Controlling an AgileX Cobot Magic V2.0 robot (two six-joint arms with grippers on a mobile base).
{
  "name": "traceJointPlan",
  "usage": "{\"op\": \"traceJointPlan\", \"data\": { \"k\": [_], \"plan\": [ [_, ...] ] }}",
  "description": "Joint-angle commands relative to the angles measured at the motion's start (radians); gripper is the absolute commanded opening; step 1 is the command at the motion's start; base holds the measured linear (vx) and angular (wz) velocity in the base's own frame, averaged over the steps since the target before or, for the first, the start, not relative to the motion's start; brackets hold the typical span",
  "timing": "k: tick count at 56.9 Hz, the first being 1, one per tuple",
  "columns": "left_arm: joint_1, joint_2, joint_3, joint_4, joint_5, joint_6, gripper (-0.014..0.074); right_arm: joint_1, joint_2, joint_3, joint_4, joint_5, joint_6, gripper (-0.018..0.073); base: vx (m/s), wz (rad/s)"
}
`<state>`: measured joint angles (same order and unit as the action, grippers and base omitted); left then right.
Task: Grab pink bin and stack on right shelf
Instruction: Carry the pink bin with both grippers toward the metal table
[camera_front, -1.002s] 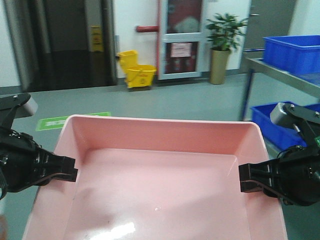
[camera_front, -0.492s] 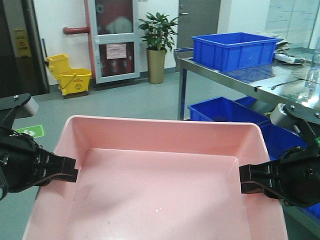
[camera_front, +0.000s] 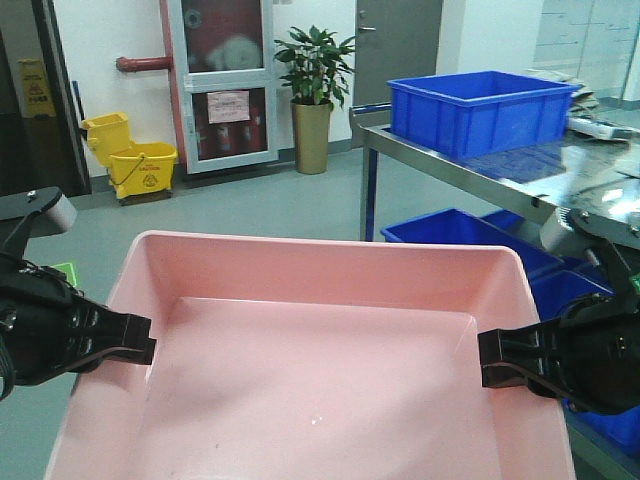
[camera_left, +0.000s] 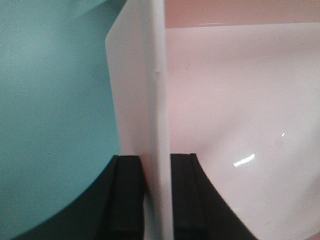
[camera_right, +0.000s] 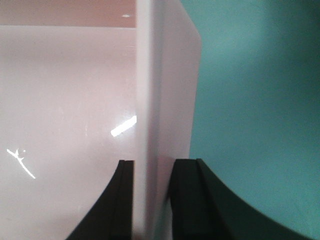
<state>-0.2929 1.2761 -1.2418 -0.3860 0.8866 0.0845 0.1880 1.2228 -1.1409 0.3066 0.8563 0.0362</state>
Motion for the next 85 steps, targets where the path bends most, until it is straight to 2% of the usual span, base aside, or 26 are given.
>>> {"op": "traceJointPlan", "data": {
  "k": [1,36,85],
  "plan": [
    [0.002,-0.037,-0.029,-0.02,-0.052,0.011,-0.0005,-0.009,-0.031,-0.034,0.011,-0.075,-0.003,-0.0008,0.4,0.16],
    [0.002,-0.037,-0.029,-0.02,-0.052,0.011,-0.0005,-0.009,-0.031,-0.034,0.011,-0.076,-0.003,-0.0008,0.41,-0.02],
    [0.002,-0.037,-0.029,-0.019,-0.053,0.011,-0.0005,-0.009,-0.031,-0.034,0.012,-0.075,-0.003,-0.0008,0.37,-0.61]
  ]
}}
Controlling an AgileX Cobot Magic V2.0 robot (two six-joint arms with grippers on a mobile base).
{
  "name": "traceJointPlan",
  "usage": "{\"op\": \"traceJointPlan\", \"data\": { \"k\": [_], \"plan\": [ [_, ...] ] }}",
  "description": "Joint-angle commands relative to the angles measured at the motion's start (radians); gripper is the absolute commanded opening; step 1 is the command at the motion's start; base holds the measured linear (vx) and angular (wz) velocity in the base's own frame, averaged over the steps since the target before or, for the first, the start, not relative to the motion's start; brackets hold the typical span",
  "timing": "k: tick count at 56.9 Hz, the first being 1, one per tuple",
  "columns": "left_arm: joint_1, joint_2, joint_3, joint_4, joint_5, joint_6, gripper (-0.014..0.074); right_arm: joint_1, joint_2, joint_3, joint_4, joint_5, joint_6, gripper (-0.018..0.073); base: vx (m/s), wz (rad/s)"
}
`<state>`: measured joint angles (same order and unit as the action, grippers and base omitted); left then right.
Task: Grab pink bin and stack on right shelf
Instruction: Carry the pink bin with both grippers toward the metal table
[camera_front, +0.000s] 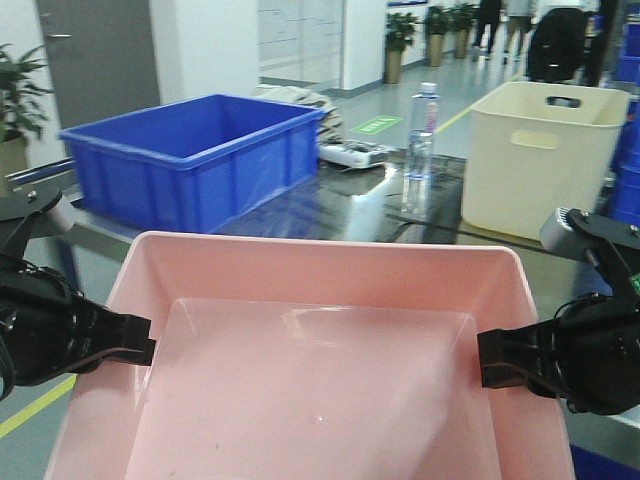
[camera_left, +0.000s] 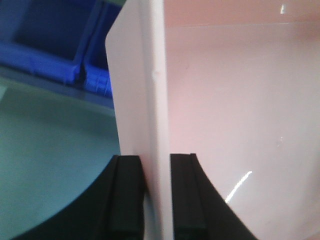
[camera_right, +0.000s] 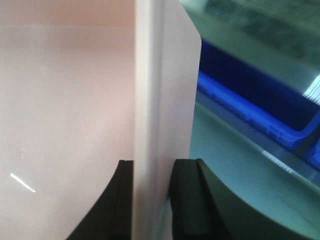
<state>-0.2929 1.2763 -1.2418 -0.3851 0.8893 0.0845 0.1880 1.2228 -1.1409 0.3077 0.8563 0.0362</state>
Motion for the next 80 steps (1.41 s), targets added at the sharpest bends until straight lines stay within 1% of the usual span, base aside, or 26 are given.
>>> {"op": "traceJointPlan", "data": {
  "k": [1,41,80],
  "plan": [
    [0.002,-0.037,-0.029,-0.02,-0.056,0.011,-0.0005,-0.009,-0.031,-0.034,0.011,-0.075,-0.003,-0.0008,0.31,-0.44],
    [0.002,-0.037,-0.029,-0.02,-0.056,0.011,-0.0005,-0.009,-0.031,-0.034,0.01,-0.075,-0.003,-0.0008,0.31,-0.34],
    [0.002,-0.037,-0.029,-0.02,-0.056,0.011,-0.0005,-0.009,-0.031,-0.034,0.01,-0.075,-0.003,-0.0008,0.22,-0.37]
  ]
}}
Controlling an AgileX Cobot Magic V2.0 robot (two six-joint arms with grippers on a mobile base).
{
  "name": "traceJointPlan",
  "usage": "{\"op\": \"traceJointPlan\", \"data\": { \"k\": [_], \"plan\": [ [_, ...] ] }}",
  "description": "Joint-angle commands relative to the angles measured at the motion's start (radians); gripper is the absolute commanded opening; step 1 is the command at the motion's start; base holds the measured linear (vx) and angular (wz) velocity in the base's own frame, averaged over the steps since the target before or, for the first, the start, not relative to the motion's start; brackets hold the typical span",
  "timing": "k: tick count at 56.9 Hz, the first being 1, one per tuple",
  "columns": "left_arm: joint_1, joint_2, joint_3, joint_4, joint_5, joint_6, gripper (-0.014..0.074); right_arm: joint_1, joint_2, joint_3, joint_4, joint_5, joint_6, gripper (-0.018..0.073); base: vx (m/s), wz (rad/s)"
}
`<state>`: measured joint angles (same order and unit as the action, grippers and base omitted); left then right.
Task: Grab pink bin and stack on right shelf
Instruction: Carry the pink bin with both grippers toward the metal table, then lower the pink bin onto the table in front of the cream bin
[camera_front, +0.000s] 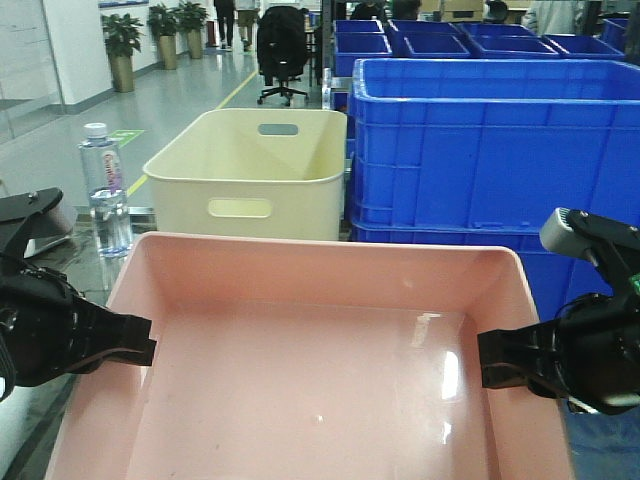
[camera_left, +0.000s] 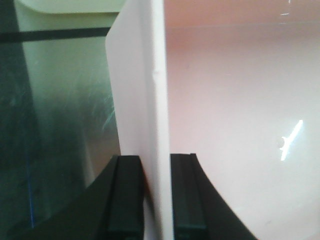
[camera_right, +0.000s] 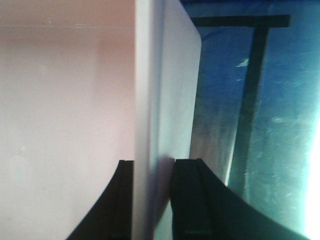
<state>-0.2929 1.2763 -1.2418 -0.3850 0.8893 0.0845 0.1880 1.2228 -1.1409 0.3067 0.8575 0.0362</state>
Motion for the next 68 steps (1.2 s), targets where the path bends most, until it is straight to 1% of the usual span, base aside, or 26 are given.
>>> {"op": "traceJointPlan", "data": {
  "k": [1,22,58,68],
  "plan": [
    [0.002,-0.037,-0.029,-0.02,-0.056,0.011,-0.0005,-0.009,-0.031,-0.034,0.011,-0.076,-0.003,-0.0008,0.12,-0.2],
    [0.002,-0.037,-0.029,-0.02,-0.056,0.011,-0.0005,-0.009,-0.031,-0.034,0.011,-0.077,-0.003,-0.0008,0.06,-0.1],
    [0.002,-0.037,-0.029,-0.02,-0.056,0.011,-0.0005,-0.009,-0.031,-0.034,0.012,-0.08,-0.003,-0.0008,0.0,0.0],
    [0.002,-0.037,-0.029,-0.022,-0.059,0.011,-0.0005,-0.009,-0.031,-0.034,0.041,-0.087,-0.003,-0.0008,0.0,0.0]
  ]
}}
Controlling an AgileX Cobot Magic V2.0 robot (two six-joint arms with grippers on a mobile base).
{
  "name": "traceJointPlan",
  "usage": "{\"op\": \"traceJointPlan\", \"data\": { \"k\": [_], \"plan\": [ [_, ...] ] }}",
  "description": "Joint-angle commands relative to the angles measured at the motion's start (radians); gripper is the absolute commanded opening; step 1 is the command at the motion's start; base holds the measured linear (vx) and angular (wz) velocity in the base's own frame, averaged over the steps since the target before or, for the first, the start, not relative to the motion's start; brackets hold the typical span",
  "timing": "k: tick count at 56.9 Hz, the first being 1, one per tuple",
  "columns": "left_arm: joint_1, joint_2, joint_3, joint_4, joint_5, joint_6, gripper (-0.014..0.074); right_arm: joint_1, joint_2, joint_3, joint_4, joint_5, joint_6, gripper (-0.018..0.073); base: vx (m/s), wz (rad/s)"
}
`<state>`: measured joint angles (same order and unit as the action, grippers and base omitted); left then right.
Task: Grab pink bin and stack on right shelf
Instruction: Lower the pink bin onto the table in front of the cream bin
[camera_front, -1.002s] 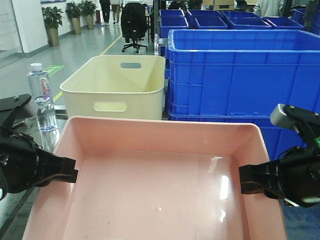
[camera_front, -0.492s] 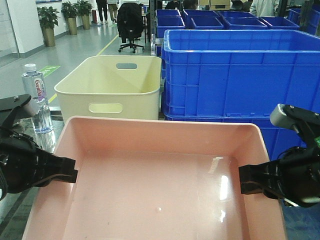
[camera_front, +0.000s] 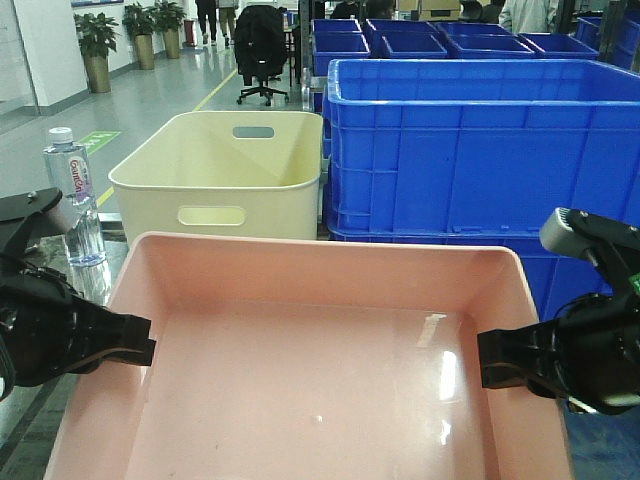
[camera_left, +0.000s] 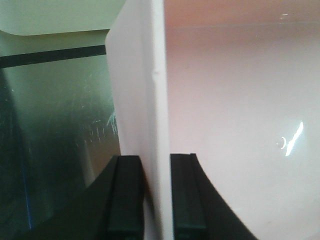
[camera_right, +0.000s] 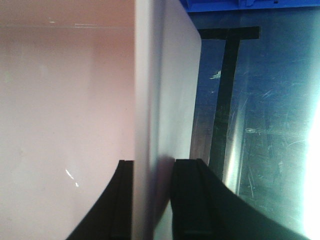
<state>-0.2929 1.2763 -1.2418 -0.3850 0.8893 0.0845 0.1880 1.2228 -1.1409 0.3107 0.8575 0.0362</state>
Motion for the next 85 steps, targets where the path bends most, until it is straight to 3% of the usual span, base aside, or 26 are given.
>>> {"op": "traceJointPlan", "data": {
  "k": [1,10,15,25,50,60,74,85],
  "plan": [
    [0.002,-0.037,-0.029,-0.022,-0.059,0.011,-0.0005,-0.009,-0.031,-0.034,0.045,-0.092,-0.003,-0.0008,0.0,0.0],
    [0.002,-0.037,-0.029,-0.016,-0.065,0.004,-0.0005,0.005,-0.012,-0.034,0.157,-0.107,-0.088,-0.0008,0.0,0.0],
    [0.002,-0.037,-0.029,0.013,-0.055,-0.084,-0.0002,0.03,0.023,-0.034,0.178,-0.113,-0.127,-0.0008,0.0,0.0],
    [0.002,-0.016,-0.029,0.187,-0.066,-0.193,-0.0002,0.04,0.133,-0.034,0.176,-0.125,-0.097,-0.0008,0.0,0.0],
    [0.002,0.137,-0.029,0.266,-0.056,-0.189,0.0031,0.04,0.213,-0.034,0.136,-0.158,-0.138,0.0036,0.0,0.0],
    [0.002,0.164,-0.029,0.265,-0.022,-0.195,0.0132,0.04,0.213,-0.034,0.14,-0.158,-0.129,0.0131,0.0,0.0],
    [0.002,0.136,-0.029,0.257,-0.068,-0.199,0.0393,0.04,0.213,-0.034,0.15,-0.17,-0.096,0.037,0.0,0.0],
    [0.002,0.11,-0.029,0.257,-0.105,-0.199,0.0563,0.04,0.213,-0.034,0.151,-0.19,-0.078,0.0475,0.0,0.0]
  ]
}}
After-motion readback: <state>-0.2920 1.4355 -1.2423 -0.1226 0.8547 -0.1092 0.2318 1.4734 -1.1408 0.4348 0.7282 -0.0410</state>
